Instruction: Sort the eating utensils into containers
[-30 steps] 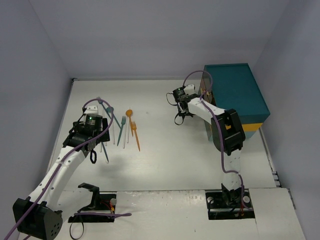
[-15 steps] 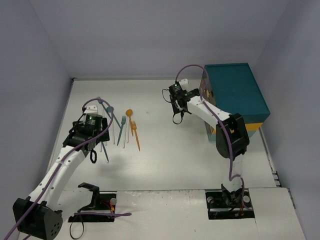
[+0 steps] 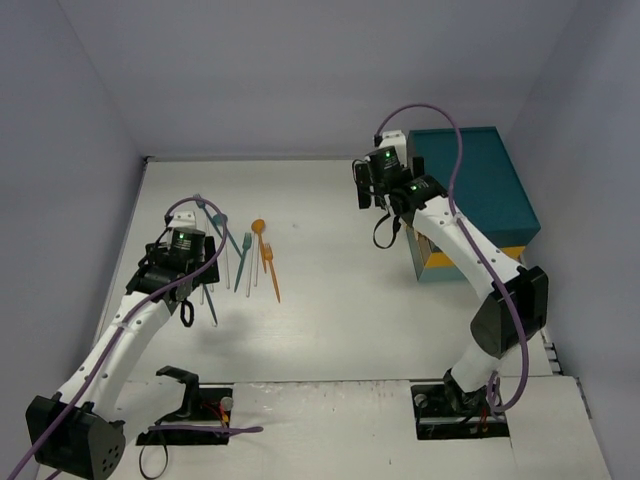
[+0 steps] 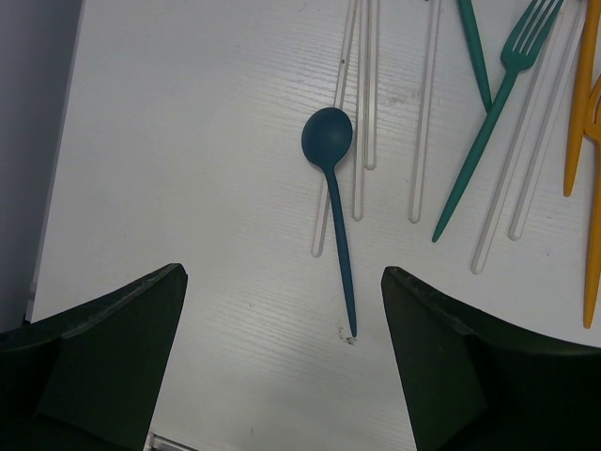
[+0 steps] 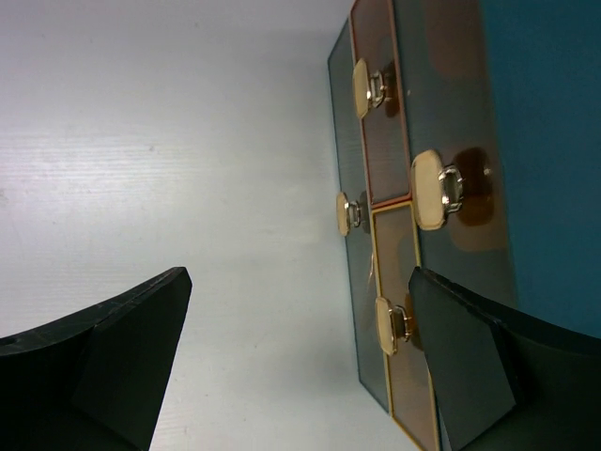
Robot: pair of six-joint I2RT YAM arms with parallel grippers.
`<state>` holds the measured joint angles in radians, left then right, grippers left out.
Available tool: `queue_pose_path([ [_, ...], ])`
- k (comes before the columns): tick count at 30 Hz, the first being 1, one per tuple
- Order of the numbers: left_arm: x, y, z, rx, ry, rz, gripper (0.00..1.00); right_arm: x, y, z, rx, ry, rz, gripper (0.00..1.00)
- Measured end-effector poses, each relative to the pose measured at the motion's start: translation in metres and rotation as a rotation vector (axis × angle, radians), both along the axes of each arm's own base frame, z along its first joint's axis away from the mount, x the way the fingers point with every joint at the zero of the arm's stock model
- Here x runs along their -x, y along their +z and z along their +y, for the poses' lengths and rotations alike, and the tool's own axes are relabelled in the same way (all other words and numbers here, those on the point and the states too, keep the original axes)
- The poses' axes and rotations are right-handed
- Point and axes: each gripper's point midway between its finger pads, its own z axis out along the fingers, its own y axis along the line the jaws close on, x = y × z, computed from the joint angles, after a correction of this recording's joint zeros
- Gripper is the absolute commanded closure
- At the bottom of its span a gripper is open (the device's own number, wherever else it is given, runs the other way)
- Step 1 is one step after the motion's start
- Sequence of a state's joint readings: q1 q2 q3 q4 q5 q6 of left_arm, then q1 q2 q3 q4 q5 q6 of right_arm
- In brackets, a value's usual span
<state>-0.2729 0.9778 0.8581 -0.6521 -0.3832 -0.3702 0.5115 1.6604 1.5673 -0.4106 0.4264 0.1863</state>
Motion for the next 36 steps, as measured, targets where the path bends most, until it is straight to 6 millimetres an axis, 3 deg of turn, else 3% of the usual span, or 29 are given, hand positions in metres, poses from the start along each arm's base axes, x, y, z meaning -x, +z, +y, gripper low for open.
queue_pose_path([
  [6, 0.000, -0.001, 0.000, -0.001, 0.000, 0.003, 0.18, 0.028, -0.061, -0.013, 0.038, -0.007, 0.155, 0.00],
  [10, 0.000, -0.001, 0.000, -0.001, 0.000, 0.004, 0.18, 0.039, -0.085, -0.026, 0.058, -0.036, 0.217, 0.00],
  [16, 0.000, -0.002, 0.000, -0.002, -0.001, 0.010, 0.18, 0.037, -0.093, -0.037, 0.063, -0.071, 0.234, 0.00],
  [22, -0.001, -0.002, 0.000, -0.002, -0.001, 0.008, 0.18, 0.035, -0.109, -0.041, 0.088, -0.080, 0.264, 0.00],
  [28, -0.001, -0.002, 0.000, -0.002, -0.001, 0.008, 0.18, 0.035, -0.109, -0.039, 0.080, -0.075, 0.267, 0.00],
  [32, -0.001, -0.002, -0.001, -0.001, -0.002, 0.008, 0.18, 0.036, -0.109, -0.031, 0.054, -0.064, 0.266, 0.00],
  [36, -0.001, -0.003, -0.001, -0.002, -0.002, 0.011, 0.18, 0.041, -0.107, -0.006, 0.016, -0.017, 0.261, 0.00],
])
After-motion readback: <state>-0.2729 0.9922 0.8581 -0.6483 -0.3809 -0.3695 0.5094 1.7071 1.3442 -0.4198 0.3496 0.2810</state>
